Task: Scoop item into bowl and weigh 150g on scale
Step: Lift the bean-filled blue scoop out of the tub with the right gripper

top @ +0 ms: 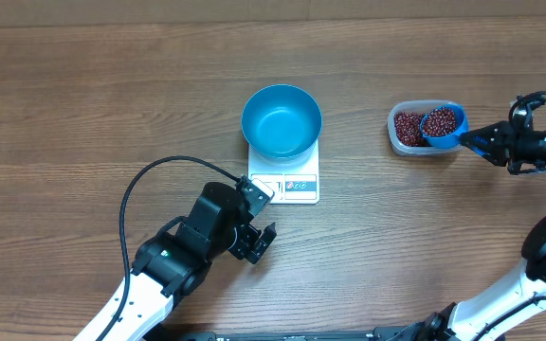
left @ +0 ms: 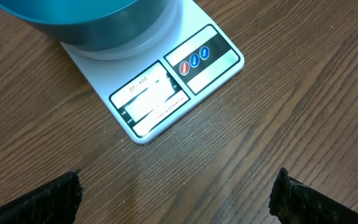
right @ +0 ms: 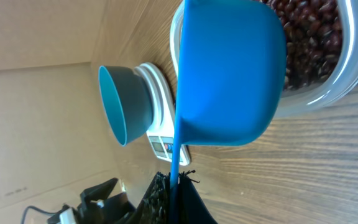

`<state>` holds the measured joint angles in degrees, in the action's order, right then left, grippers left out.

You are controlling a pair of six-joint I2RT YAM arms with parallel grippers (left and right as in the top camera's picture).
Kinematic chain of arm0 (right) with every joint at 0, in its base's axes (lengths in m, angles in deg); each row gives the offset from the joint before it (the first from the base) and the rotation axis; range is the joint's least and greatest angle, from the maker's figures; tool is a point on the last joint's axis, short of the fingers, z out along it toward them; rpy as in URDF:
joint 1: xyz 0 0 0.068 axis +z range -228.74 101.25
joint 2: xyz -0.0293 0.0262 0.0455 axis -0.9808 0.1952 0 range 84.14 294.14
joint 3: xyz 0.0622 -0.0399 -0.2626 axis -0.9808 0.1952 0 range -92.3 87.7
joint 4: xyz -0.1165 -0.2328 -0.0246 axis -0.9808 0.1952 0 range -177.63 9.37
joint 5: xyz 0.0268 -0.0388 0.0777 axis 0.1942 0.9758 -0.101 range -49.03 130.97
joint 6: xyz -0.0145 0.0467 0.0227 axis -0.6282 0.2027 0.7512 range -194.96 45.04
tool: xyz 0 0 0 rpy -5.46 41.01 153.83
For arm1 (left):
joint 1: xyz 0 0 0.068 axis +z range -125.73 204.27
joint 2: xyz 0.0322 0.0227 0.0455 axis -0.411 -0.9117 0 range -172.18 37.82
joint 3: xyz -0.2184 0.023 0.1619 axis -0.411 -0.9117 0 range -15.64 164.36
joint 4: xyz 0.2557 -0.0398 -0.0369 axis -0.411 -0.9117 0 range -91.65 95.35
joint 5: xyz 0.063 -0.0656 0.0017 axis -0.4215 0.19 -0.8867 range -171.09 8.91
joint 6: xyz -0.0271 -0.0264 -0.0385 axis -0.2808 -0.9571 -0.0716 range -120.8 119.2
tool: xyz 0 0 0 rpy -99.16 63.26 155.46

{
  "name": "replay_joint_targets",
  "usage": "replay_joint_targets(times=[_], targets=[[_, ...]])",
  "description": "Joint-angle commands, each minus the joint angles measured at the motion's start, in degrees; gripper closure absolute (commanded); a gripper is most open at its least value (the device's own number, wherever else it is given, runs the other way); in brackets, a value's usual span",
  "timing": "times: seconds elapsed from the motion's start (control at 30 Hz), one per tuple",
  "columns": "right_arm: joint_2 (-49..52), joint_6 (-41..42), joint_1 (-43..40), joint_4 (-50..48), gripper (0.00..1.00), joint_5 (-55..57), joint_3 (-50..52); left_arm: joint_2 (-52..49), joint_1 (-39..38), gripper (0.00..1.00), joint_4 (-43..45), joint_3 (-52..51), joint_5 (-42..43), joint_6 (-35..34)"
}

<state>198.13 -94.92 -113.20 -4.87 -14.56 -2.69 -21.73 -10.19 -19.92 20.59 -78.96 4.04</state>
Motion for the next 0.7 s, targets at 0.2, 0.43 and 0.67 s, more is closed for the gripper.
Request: replay_joint_targets(times=[0.2, 0.43, 0.67], targets=[[0.13, -1.31, 0.11, 4.24, 0.96, -3.91, -8.87, -0.35, 0.42, 0.00, 0.00, -0.42, -0.20, 0.94], [0.13, -1.60, 0.42, 8.46, 0.96, -5.07, -15.02, -0.35, 0.42, 0.01, 0.00, -0.42, -0.20, 0.94], [0.13, -1.57, 1.42, 9.77, 0.96, -10.43, -17.70, -0.35, 0.42, 0.00, 0.00, -0.42, -0.20, 0.94]])
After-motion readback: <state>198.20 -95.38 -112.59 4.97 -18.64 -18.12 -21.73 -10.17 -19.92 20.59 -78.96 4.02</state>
